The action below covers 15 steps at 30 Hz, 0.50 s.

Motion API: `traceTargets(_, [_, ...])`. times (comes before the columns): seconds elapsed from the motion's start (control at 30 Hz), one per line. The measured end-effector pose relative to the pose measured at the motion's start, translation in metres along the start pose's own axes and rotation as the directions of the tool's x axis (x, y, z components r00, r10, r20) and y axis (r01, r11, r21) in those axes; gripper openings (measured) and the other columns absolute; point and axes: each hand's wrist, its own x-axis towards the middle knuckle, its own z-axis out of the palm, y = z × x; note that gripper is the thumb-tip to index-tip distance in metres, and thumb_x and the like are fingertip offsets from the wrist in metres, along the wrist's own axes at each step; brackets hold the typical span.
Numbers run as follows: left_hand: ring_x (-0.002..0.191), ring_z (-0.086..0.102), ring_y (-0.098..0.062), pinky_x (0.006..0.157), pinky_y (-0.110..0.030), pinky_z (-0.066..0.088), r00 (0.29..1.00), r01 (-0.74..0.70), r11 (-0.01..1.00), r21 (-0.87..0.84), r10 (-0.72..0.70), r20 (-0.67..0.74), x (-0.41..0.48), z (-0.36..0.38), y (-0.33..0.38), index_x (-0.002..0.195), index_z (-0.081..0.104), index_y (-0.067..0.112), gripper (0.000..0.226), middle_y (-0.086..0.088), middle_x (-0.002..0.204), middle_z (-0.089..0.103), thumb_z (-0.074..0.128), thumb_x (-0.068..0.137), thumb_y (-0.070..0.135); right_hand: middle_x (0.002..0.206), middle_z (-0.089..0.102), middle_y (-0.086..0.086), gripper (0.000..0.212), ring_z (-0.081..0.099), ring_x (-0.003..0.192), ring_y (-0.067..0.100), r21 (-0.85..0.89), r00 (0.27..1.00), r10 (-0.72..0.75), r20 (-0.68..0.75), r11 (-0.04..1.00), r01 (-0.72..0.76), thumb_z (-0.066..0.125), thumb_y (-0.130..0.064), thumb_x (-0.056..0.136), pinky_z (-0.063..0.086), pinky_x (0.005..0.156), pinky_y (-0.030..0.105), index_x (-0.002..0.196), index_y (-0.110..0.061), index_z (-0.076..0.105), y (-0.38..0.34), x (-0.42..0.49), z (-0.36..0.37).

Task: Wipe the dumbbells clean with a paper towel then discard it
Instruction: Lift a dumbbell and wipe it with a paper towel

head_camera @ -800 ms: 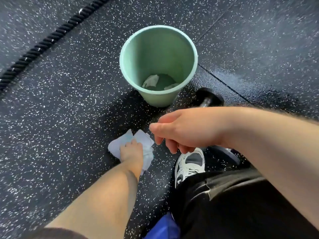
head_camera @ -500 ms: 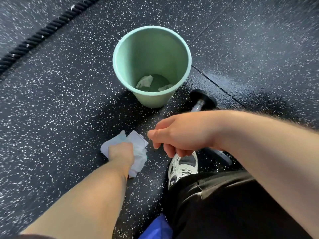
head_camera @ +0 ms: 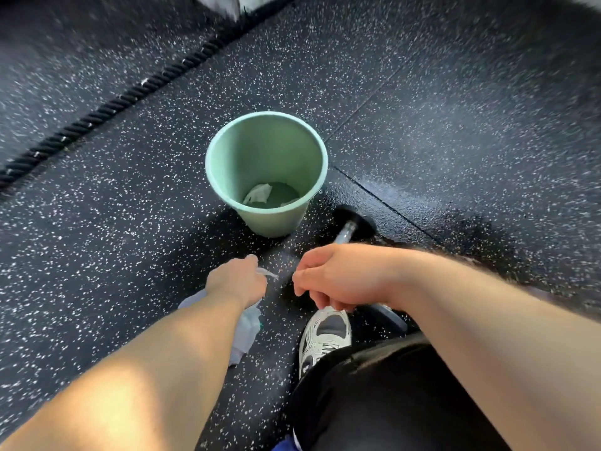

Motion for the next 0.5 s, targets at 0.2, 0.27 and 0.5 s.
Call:
traceTargets(0.2, [0.109, 0.064, -0.031, 0.09, -0.039, 0.052, 0.958, -0.28, 0.96, 0.006, 0.279, 0.067, -0.027, -0.045, 0.082, 0.117, 0.061, 0.019, 0.034, -0.01, 0.116, 0.068, 0.038, 0.094, 0.027, 0.078, 0.065, -0.009, 0.02, 0.06, 0.072, 0.012, 0.04, 0.92, -0.156, -0.359, 0.982, 0.183, 0.049, -0.026, 0.095, 0.046, 0.064, 0.026, 0.085, -0.029, 0.066, 0.0, -0.041, -0.012])
traceTargets(0.27, [0.114, 0.06, -0.033, 0.092, -0.043, 0.051, 0.919, -0.389, 0.92, -0.042, 0.391, 0.044, -0.036, -0.063, 0.112, 0.116, 0.06, 0.02, 0.036, -0.009, 0.115, 0.066, 0.034, 0.095, 0.03, 0.079, 0.066, -0.01, 0.019, 0.061, 0.074, 0.01, -0.006, 0.871, -0.198, -0.449, 0.976, 0.218, 0.049, -0.028, 0.094, 0.046, 0.064, 0.025, 0.089, -0.03, 0.066, 0.006, -0.064, -0.025])
traceTargets(0.5, [0.097, 0.063, -0.022, 0.086, -0.039, 0.052, 0.842, -0.515, 0.801, -0.305, 0.54, -0.002, -0.073, -0.118, 0.222, 0.105, 0.068, 0.022, 0.036, -0.002, 0.102, 0.07, 0.05, 0.091, 0.049, 0.078, 0.064, -0.008, 0.014, 0.061, 0.07, 0.014, 0.128, 0.703, -0.07, -0.707, 0.966, 0.225, 0.051, -0.024, 0.095, 0.048, 0.067, 0.032, 0.098, -0.031, 0.062, 0.091, -0.148, -0.052])
